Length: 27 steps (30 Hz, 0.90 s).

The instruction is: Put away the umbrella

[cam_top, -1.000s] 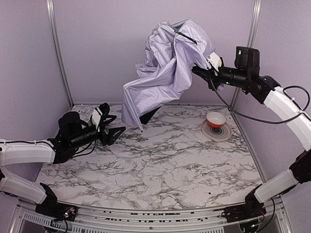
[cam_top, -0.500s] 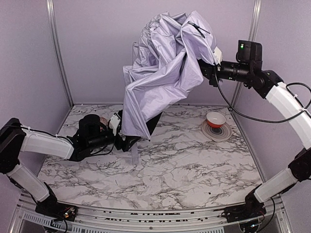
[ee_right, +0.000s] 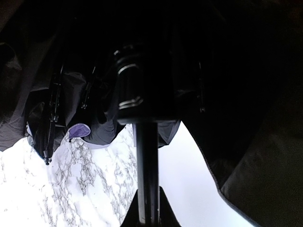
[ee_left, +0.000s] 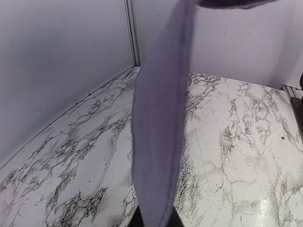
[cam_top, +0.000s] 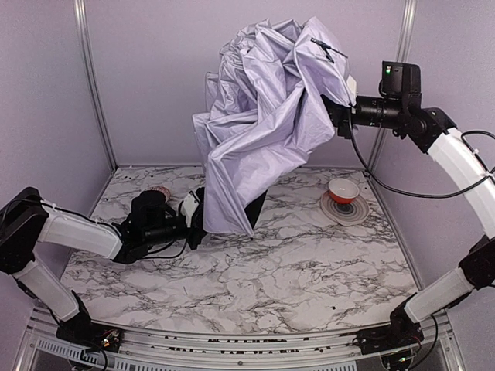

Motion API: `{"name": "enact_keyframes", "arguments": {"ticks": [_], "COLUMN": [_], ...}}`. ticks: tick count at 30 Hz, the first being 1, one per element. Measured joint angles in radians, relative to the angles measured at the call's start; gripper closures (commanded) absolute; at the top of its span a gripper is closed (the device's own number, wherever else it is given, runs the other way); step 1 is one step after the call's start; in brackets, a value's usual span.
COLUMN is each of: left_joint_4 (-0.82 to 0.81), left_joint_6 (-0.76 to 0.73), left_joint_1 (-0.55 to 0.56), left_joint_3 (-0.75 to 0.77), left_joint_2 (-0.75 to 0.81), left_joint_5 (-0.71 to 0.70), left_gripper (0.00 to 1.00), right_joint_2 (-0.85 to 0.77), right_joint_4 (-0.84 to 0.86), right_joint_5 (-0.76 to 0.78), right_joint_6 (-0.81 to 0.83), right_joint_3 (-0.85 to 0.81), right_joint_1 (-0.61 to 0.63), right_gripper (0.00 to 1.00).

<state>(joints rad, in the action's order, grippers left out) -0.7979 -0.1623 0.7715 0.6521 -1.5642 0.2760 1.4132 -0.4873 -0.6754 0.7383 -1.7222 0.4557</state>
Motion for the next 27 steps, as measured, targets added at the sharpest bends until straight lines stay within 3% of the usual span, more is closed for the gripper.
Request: {"name": "enact_keyframes", "arguments": {"ticks": [14,22,27], "left_joint_4": [0.019,0.049,0.074], "left_joint_6": [-0.079,-0.228,-0.302], "left_joint_1": [-0.082,-0.091,-0.142], "left_joint_3": [-0.013,0.136,0.301], "left_joint_2": [0.003,-0.085,-0.185], "left_joint_5": [0.021,-0.066,-0.101], "left_gripper": [1.0,1.0,1.0], "right_joint_2": [-0.029,-0.026,-0.019], "right_joint_4": [-0.422,-0.578,-0.56], "right_joint_5": [-0.112,-0.134,-0.121], "right_joint_6": [0.327,0.436,0.425], "right_joint_3": [-0.146,-0.146,-0.038], "right_joint_1": [-0.006,0.008,0.12], "right_gripper": [1.0,1.0,1.0]}}
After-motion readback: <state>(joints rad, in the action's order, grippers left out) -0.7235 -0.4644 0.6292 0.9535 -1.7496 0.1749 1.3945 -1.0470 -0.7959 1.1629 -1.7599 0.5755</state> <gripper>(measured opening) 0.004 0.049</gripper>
